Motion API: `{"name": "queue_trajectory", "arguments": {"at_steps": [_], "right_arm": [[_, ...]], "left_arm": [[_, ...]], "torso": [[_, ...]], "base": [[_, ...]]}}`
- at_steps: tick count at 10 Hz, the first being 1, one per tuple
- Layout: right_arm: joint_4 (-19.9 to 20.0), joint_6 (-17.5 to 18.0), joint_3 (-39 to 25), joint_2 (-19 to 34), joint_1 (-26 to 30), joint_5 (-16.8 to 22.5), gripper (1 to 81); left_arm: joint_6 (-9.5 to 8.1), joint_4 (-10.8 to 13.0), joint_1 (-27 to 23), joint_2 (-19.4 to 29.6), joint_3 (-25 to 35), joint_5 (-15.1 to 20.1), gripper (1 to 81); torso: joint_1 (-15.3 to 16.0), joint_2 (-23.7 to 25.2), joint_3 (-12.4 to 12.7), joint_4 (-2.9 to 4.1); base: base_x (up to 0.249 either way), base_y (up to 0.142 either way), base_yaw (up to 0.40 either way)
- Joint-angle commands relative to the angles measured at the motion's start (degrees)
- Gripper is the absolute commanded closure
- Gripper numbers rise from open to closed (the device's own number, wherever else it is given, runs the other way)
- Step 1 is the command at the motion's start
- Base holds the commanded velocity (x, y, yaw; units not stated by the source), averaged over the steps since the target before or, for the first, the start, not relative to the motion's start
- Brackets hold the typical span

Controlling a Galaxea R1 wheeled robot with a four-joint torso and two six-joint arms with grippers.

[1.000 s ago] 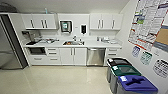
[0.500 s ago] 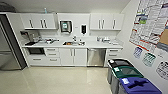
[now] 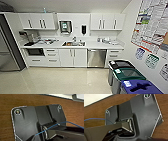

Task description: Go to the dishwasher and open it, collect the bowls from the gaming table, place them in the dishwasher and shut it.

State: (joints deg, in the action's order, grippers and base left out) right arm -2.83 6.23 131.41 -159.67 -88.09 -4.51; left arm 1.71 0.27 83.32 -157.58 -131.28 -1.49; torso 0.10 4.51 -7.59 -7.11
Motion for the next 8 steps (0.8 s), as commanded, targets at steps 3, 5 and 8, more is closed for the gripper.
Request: {"name": "queue_trajectory", "arguments": {"at_steps": [3,5,8], "right_arm": [[-0.69,-0.08,-0.82,1.0,2.25,3.02,1.0],[-0.69,-0.08,-0.91,0.91,2.17,3.02,1.0],[-0.69,-0.08,-1.08,0.82,2.17,3.02,1.0]], "left_arm": [[0.23,-0.09,-2.77,1.21,1.46,2.98,1.0],[0.23,-0.09,-2.77,1.21,1.46,2.98,1.0],[0.31,0.0,-2.6,1.12,1.46,2.98,1.0]], "torso": [[0.0,0.0,0.0,0.0],[0.02,0.0,0.0,0.0],[0.02,0.0,0.0,0.0]], "base": [[0.107,0.0,0.0],[0.107,0.0,0.0],[0.107,0.0,0.0]]}}
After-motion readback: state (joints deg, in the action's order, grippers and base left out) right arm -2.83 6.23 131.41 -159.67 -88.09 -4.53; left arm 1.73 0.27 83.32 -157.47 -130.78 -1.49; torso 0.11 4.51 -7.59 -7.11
